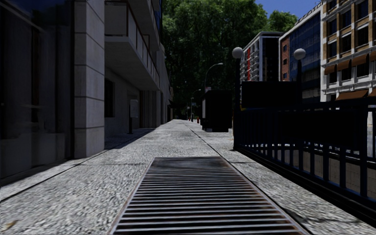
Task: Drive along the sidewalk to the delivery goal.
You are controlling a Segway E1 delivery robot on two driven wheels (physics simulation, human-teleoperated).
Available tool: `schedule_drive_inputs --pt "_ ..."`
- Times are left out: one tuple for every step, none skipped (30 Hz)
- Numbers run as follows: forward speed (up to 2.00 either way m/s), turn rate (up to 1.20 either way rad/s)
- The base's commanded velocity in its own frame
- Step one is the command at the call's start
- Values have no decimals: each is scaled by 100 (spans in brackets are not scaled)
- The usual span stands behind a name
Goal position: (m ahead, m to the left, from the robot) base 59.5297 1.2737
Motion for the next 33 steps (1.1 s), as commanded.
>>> schedule_drive_inputs --pt "200 0" --pt "200 0" --pt "200 0" --pt "200 0" --pt "200 0" --pt "200 0" --pt "200 0" --pt "200 7" --pt "200 14" --pt "200 22" --pt "200 25" --pt "200 25" --pt "200 25" --pt "200 25" --pt "200 25" --pt "200 25" --pt "200 25" --pt "200 22" --pt "200 16" --pt "200 15" --pt "200 14" --pt "200 14" --pt "200 13" --pt "200 0" --pt "200 0" --pt "200 0" --pt "200 0" --pt "200 0" --pt "200 0" --pt "200 0" --pt "200 0" --pt "200 0" --pt "200 0"
